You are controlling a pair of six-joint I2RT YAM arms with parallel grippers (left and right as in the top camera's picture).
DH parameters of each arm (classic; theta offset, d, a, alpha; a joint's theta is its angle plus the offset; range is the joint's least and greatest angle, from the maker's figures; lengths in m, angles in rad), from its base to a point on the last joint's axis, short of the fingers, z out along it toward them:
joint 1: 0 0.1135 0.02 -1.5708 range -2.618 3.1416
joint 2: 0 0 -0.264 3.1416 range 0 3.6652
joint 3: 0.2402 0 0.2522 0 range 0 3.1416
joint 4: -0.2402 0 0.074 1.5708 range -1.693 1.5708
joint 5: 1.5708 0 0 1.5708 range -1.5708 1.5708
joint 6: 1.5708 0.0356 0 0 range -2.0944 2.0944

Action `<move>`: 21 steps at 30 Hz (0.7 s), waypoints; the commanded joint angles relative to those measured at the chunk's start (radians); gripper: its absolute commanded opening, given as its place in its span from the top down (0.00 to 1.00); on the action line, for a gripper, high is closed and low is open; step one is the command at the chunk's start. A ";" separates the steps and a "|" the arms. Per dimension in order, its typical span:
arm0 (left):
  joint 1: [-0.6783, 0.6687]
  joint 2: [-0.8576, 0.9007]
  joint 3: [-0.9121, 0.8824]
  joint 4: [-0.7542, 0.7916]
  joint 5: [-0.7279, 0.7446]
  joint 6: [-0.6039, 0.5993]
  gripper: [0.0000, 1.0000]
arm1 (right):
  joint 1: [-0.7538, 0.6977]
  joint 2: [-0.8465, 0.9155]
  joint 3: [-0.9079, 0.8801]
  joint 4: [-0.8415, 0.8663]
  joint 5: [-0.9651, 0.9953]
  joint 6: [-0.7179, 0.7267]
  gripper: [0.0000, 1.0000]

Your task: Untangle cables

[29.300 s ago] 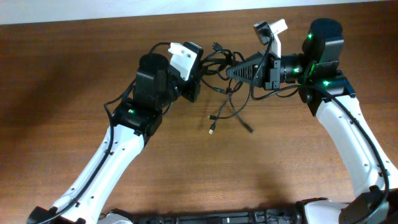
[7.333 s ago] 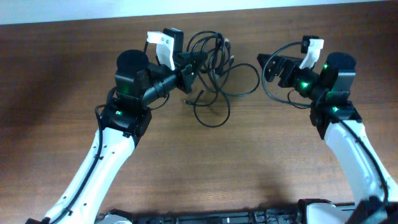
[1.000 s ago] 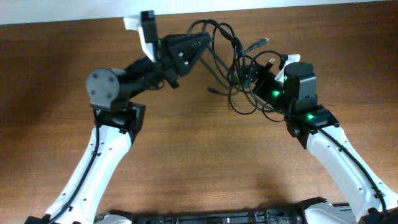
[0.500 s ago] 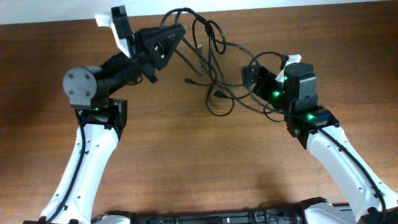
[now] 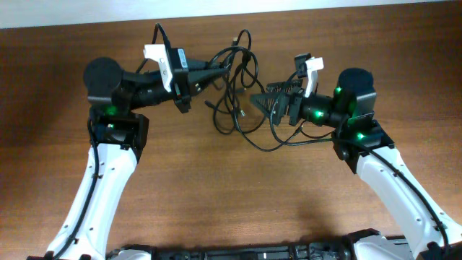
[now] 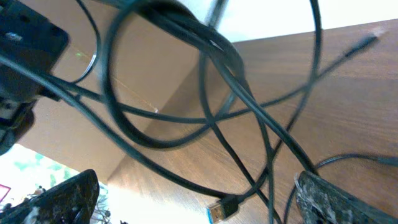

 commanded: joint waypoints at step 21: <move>-0.034 -0.008 0.016 -0.114 -0.018 0.267 1.00 | 0.061 -0.034 0.009 0.473 -0.241 0.325 0.01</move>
